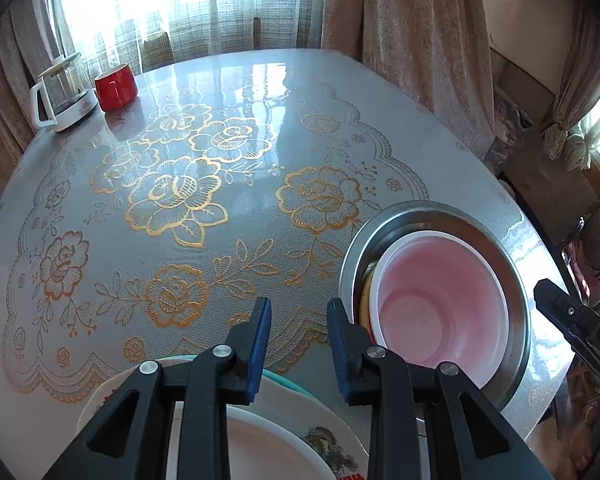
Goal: Organize plates and bowls
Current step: 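Lower the red-and-white bowl into the yellow bowl and open both grippers, then close both grippers on the steel bowl rim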
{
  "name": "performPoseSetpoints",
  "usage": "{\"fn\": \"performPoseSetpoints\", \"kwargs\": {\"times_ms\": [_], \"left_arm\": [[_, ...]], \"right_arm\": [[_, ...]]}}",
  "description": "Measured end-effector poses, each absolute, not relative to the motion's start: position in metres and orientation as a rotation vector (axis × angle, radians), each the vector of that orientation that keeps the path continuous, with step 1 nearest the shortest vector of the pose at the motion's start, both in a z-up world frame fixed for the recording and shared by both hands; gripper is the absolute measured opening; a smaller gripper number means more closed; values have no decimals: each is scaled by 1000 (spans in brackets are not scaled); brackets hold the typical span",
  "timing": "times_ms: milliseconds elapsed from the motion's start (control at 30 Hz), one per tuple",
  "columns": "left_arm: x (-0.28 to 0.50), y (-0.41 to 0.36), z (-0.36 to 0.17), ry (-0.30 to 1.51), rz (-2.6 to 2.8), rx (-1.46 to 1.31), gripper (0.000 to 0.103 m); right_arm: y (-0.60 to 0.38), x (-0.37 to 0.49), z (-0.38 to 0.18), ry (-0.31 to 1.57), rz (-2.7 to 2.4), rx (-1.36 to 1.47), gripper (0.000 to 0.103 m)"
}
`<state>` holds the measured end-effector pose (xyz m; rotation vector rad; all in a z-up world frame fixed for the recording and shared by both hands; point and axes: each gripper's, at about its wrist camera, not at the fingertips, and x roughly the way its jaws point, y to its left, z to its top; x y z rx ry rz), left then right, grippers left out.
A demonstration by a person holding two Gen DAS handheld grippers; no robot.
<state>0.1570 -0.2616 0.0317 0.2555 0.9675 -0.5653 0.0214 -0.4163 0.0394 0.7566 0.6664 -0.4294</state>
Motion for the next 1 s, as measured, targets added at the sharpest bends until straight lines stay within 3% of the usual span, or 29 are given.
{"fn": "performPoseSetpoints", "kwargs": {"times_ms": [233,533,1000], "left_arm": [[157,-274,21,948,-526,296,23],[157,-248,15,1044,-571,146,29],[136,-265,17,944,-602,257,25]], "right_arm": [[-415,22,31,675,-417,779,27],[-415,13,26,654,-455,716,31],[-430,29,-11,739,-434,762,27]]}}
